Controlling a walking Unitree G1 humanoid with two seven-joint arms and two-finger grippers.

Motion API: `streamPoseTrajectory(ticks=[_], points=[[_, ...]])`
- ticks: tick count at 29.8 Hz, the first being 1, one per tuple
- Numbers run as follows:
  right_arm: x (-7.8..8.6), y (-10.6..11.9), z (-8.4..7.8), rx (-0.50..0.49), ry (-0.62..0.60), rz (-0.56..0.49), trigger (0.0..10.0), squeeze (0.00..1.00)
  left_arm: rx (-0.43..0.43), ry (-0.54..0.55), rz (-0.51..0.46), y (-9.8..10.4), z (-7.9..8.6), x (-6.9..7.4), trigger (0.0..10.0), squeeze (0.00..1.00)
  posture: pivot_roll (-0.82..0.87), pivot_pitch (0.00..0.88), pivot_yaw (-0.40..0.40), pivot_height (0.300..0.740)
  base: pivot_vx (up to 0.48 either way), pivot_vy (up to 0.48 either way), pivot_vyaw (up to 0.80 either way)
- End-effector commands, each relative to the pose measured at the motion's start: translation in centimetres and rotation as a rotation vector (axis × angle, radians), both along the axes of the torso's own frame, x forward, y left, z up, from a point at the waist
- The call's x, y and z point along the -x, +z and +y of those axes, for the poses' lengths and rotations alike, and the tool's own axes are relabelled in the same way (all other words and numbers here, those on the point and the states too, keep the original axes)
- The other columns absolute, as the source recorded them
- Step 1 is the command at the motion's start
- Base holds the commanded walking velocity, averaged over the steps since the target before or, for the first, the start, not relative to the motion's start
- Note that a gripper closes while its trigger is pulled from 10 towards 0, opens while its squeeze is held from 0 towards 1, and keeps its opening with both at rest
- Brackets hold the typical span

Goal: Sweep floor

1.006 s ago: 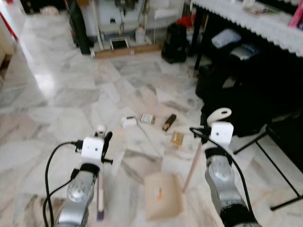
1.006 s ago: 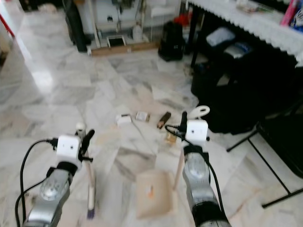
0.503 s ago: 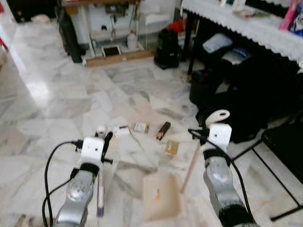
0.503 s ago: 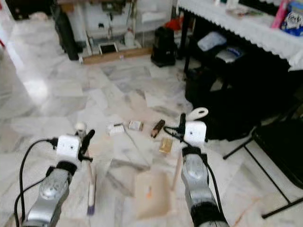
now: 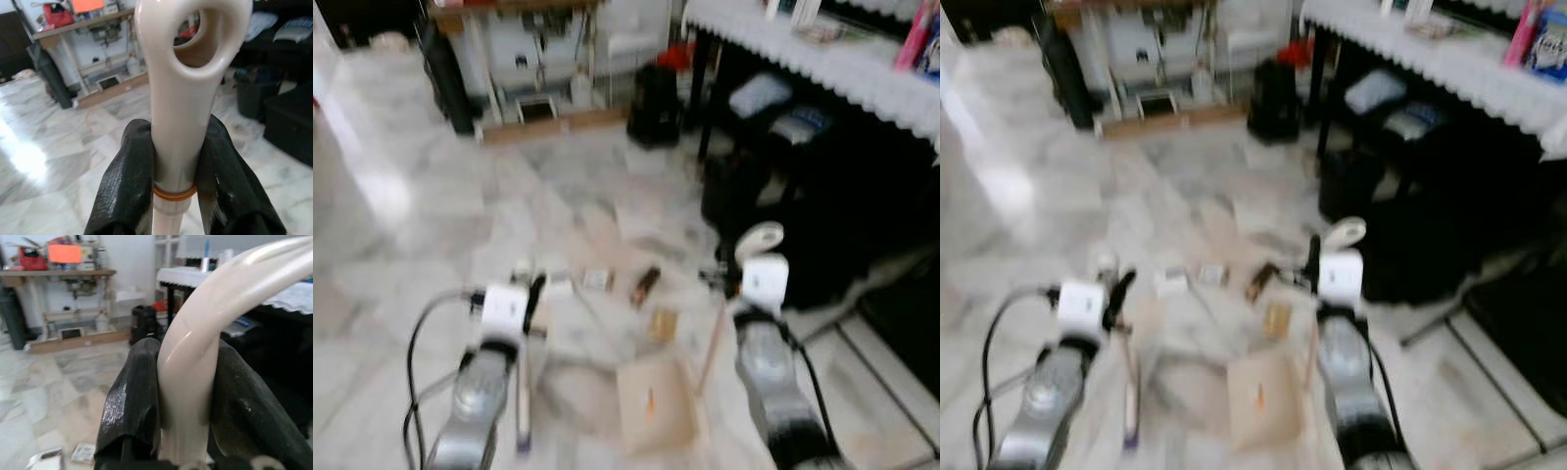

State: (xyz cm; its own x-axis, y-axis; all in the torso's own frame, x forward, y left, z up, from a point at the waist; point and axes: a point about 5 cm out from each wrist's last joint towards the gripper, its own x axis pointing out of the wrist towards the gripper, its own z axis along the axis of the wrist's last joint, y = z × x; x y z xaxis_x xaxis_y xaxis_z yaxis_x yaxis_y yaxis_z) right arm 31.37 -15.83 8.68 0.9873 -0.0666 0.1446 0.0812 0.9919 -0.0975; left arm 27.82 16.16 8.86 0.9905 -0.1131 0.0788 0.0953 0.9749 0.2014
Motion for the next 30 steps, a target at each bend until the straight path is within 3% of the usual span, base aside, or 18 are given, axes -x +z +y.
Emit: streamPoseTrajectory(ticks=[1,9,15,30], points=[[-0.58,1.46,0.63,0.002,0.023,-0.061,10.0,0.00,-0.012,0.001,-0.054,1.12,0.35,-0.37,10.0,0.00,0.11,0.007,-0.010,0.740,0.319,0.000,0.00],[-0.61,1.61,0.61,0.014,0.026,-0.069,10.0,0.00,-0.013,0.004,-0.054,1.15,0.37,-0.38,10.0,0.00,0.11,0.012,-0.011,0.740,0.318,0.000,0.00],[-0.52,1.68,1.01,0.015,0.050,-0.075,10.0,0.00,-0.013,0.004,-0.053,1.12,0.33,-0.38,10.0,0.00,0.11,0.016,-0.011,0.740,0.318,0.000,0.68],[-0.68,1.67,1.15,-0.006,0.043,-0.070,10.0,0.00,-0.014,0.013,-0.054,1.23,0.61,-0.49,10.0,0.00,0.11,0.027,-0.010,0.740,0.316,0.000,0.00]])
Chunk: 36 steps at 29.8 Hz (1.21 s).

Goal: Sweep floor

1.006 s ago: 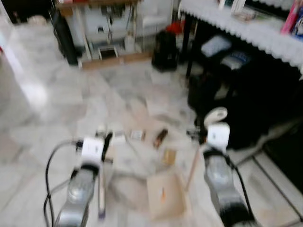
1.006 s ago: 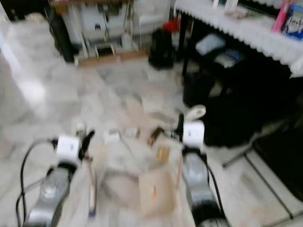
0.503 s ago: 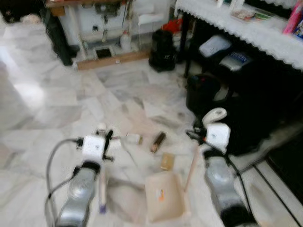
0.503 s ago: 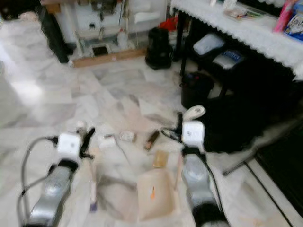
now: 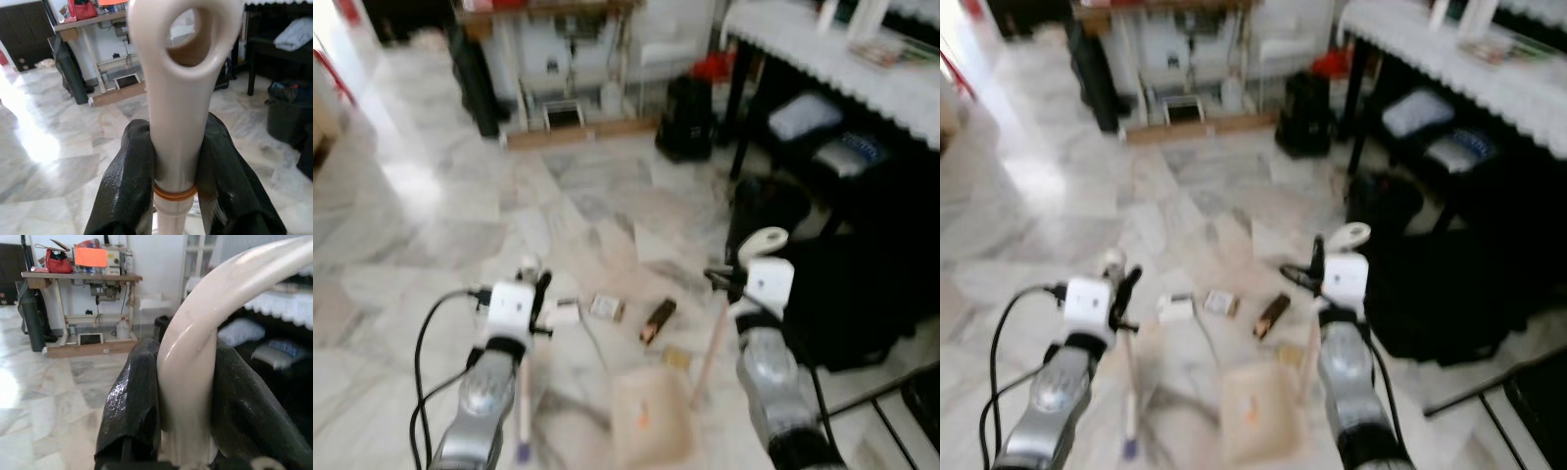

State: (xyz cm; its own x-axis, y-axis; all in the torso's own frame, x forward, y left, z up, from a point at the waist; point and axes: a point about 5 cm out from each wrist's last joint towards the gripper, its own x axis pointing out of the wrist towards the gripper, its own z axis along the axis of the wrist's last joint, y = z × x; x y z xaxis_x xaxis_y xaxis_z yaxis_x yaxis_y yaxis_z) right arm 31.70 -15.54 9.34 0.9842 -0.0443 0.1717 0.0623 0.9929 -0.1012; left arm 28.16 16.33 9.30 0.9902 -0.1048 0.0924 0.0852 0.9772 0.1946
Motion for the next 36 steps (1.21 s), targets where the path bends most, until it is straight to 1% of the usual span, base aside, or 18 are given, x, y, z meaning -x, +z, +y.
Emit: streamPoseTrajectory(ticks=[1,10,12,20,30,36], points=[[-0.34,1.02,0.86,-0.013,0.021,-0.042,10.0,0.00,-0.022,0.005,-0.041,0.80,0.44,-0.17,10.0,0.00,0.11,0.029,-0.009,0.740,0.315,0.000,0.00],[-0.42,1.07,0.63,-0.036,0.009,-0.039,10.0,0.00,-0.022,0.003,-0.037,0.72,0.31,-0.11,10.0,0.00,0.11,0.039,-0.008,0.740,0.316,0.000,0.00],[-0.49,0.94,0.58,-0.047,0.006,-0.026,10.0,0.00,-0.023,0.004,-0.036,0.73,0.32,-0.11,10.0,0.00,0.11,0.042,-0.009,0.740,0.315,0.000,-0.44],[-0.50,0.96,0.63,-0.049,0.013,-0.027,10.0,0.00,-0.024,0.003,-0.031,0.64,0.35,-0.07,10.0,0.00,0.11,0.045,-0.007,0.740,0.313,0.000,-0.80],[-0.48,0.99,0.76,-0.061,0.014,-0.030,10.0,0.00,-0.025,0.003,-0.034,0.71,0.45,-0.06,10.0,0.00,0.11,0.040,-0.005,0.740,0.310,0.000,0.00],[-0.44,0.87,0.83,-0.062,0.018,-0.025,10.0,0.00,-0.026,0.003,-0.034,0.71,0.47,-0.01,10.0,0.00,0.11,0.036,-0.005,0.740,0.291,0.000,-0.70]])
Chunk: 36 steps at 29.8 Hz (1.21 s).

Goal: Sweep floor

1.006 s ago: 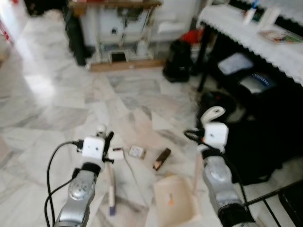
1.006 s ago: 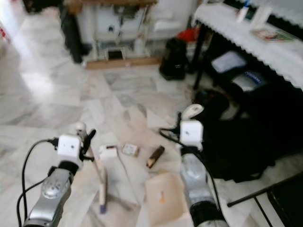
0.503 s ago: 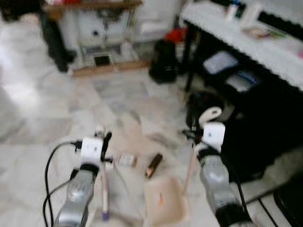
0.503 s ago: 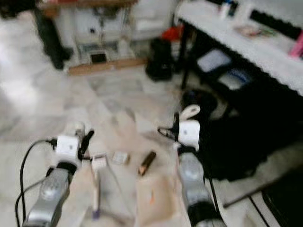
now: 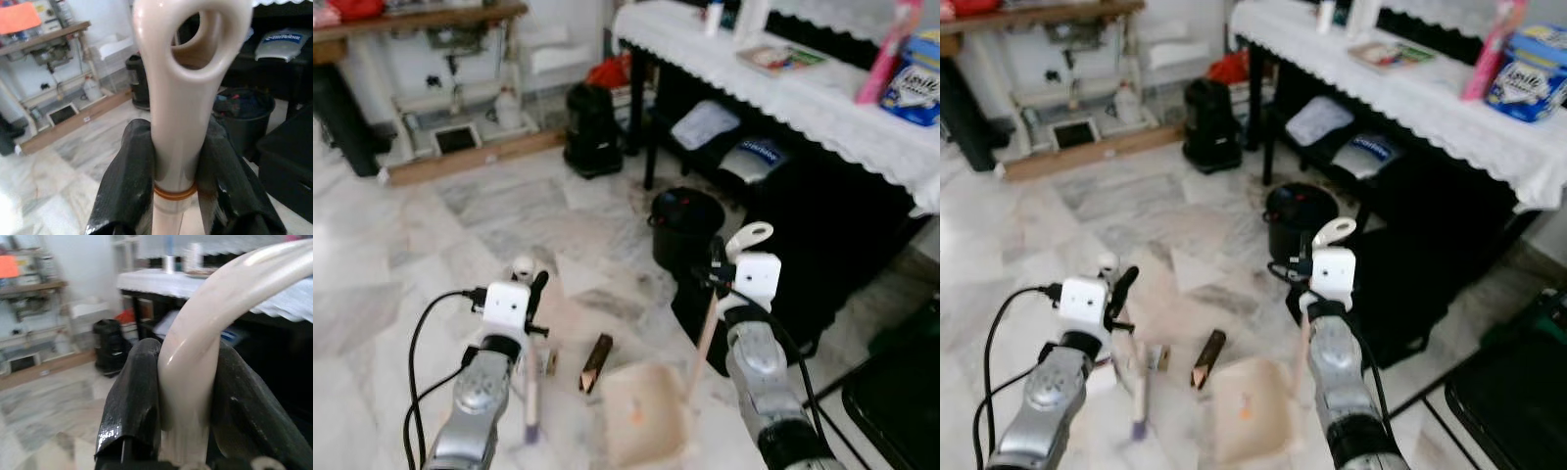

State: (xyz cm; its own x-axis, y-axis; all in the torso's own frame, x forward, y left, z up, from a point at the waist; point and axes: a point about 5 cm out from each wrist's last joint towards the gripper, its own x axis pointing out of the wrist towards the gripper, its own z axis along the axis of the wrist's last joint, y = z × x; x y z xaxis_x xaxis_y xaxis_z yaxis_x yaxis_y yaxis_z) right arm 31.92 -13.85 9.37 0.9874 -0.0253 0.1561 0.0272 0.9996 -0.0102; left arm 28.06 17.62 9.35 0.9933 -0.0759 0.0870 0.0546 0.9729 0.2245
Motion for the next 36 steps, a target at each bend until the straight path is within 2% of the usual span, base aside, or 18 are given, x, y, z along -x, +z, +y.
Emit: streamPoseTrajectory(ticks=[1,19,25,28,29,34,36], points=[[-0.2,0.8,-0.9,0.029,-0.019,-0.039,10.0,0.00,0.006,-0.030,-0.037,0.7,-0.8,-0.1,10.0,0.00,0.11,0.034,-0.005,0.740,0.240,0.000,0.00],[0.1,0.3,-1.2,0.048,-0.037,-0.025,10.0,0.00,0.007,-0.032,-0.039,0.6,-0.7,0.1,10.0,0.00,0.11,0.008,-0.002,0.740,0.013,0.000,0.00],[0.2,-0.5,-1.6,0.055,-0.064,0.013,10.0,0.00,0.009,-0.043,-0.024,0.4,-0.8,0.2,10.0,0.00,0.11,0.006,-0.001,0.740,0.000,0.000,0.00],[0.4,-0.9,-1.7,0.063,-0.074,0.033,10.0,0.00,0.003,-0.044,0.021,-0.3,-0.8,0.3,10.0,0.00,0.12,0.017,0.000,0.740,0.000,0.000,0.00],[0.5,-1.4,-1.9,0.086,-0.090,0.066,10.0,0.00,0.000,-0.027,0.072,-1.2,-0.6,0.3,10.0,0.00,0.12,0.017,0.000,0.740,0.000,0.000,0.00],[0.9,-2.4,-2.6,0.084,-0.127,0.102,10.0,0.00,0.041,0.011,0.113,-1.9,0.0,0.6,10.0,0.00,0.12,0.030,0.006,0.740,0.000,0.000,0.00],[1.3,-3.0,-2.9,0.099,-0.136,0.127,10.0,0.00,0.028,0.014,0.132,-2.0,0.3,0.5,10.0,0.00,0.12,0.032,0.012,0.740,0.000,0.000,0.00]])
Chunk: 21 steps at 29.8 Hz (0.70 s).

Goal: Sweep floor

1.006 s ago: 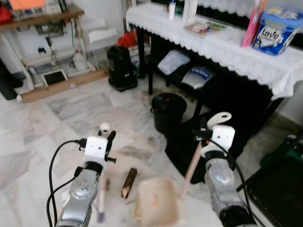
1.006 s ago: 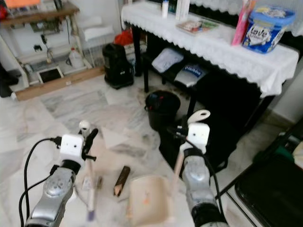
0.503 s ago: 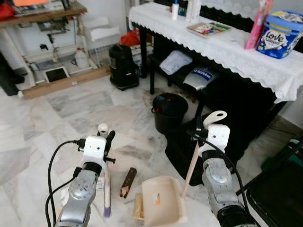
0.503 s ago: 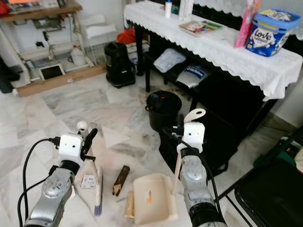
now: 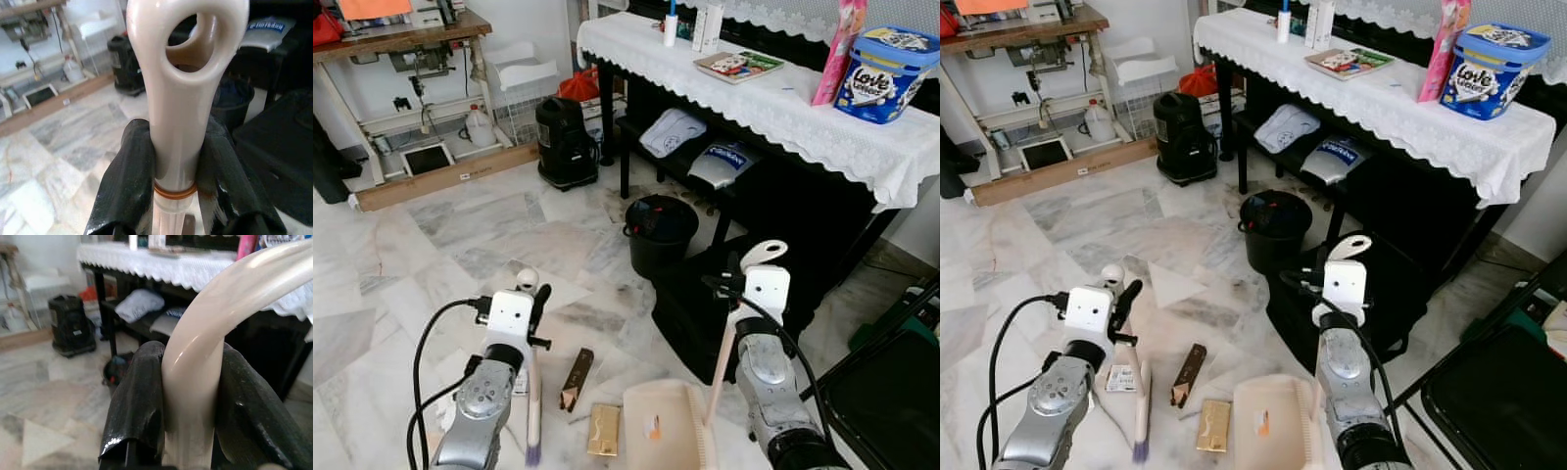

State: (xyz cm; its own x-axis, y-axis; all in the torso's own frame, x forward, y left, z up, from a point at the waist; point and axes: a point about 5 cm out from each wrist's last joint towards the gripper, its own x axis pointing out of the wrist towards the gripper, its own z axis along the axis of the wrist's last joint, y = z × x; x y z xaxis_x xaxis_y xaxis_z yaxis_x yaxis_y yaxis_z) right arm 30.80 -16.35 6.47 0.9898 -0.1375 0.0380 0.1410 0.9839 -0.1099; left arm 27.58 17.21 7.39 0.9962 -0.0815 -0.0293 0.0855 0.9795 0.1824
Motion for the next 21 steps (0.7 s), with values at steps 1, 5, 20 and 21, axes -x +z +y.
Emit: streamPoseTrajectory(ticks=[1,5,20,21], points=[[0.2,-0.2,-0.4,0.012,-0.016,0.004,10.0,0.00,-0.008,0.022,0.017,-0.1,0.7,0.0,10.0,0.00,0.12,0.032,0.012,0.740,0.000,0.000,0.00],[0.5,-0.8,-0.5,0.014,-0.028,0.026,10.0,0.00,-0.002,0.045,0.051,-0.4,1.2,-0.1,10.0,0.00,0.11,0.037,0.020,0.740,0.000,0.000,0.00],[1.0,-2.2,-1.0,0.054,-0.045,0.076,10.0,0.00,0.114,0.050,0.117,-0.9,1.5,-0.1,10.0,0.00,0.12,0.043,0.027,0.740,0.000,0.000,0.00],[1.0,-2.2,-0.9,0.055,-0.046,0.076,10.0,0.00,0.103,0.043,0.128,-1.0,1.5,0.0,10.0,0.00,0.12,0.042,0.034,0.740,0.000,0.000,0.00]])
